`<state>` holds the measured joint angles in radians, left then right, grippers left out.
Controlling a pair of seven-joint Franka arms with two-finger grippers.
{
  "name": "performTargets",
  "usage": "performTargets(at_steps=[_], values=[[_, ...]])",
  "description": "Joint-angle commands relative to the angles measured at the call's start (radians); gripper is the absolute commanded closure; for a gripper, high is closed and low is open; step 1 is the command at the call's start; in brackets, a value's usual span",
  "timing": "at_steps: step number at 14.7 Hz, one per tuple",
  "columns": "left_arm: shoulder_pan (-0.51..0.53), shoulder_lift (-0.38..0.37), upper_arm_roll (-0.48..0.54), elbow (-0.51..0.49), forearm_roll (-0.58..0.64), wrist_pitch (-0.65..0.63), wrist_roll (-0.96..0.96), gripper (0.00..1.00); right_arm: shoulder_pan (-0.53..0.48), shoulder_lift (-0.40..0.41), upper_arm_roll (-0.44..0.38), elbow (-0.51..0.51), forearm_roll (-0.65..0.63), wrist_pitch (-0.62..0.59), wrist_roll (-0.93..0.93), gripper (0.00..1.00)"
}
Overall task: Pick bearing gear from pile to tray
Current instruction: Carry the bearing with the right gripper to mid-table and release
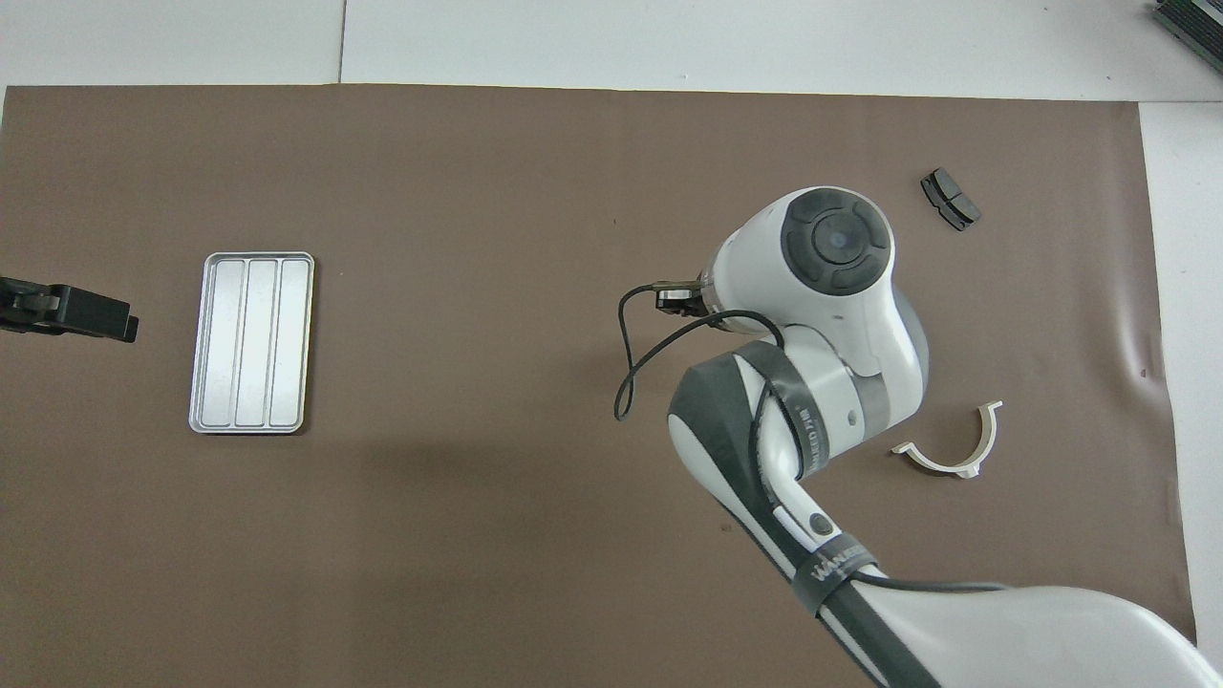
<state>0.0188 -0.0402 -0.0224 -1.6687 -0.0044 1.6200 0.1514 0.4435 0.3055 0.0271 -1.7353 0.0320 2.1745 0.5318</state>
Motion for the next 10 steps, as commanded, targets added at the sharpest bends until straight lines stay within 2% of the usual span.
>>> performTargets(at_steps=[1,4,6,10], values=[[0.012,-0.004,-0.004,0.007,-0.017,-0.017,0.01,0.0,0.073,0.064,-0.006,0.055,0.04,0.054,0.141,1.0],[0.012,-0.004,-0.004,0.007,-0.019,-0.017,0.01,0.0,0.17,0.174,-0.006,0.132,0.02,0.096,0.269,1.0],[0.012,-0.004,-0.004,0.007,-0.019,-0.017,0.01,0.0,0.214,0.228,-0.007,0.141,-0.021,0.154,0.345,1.0],[0.012,-0.004,-0.004,0.007,-0.019,-0.017,0.01,0.0,0.224,0.256,-0.006,0.132,-0.084,0.186,0.387,0.99]])
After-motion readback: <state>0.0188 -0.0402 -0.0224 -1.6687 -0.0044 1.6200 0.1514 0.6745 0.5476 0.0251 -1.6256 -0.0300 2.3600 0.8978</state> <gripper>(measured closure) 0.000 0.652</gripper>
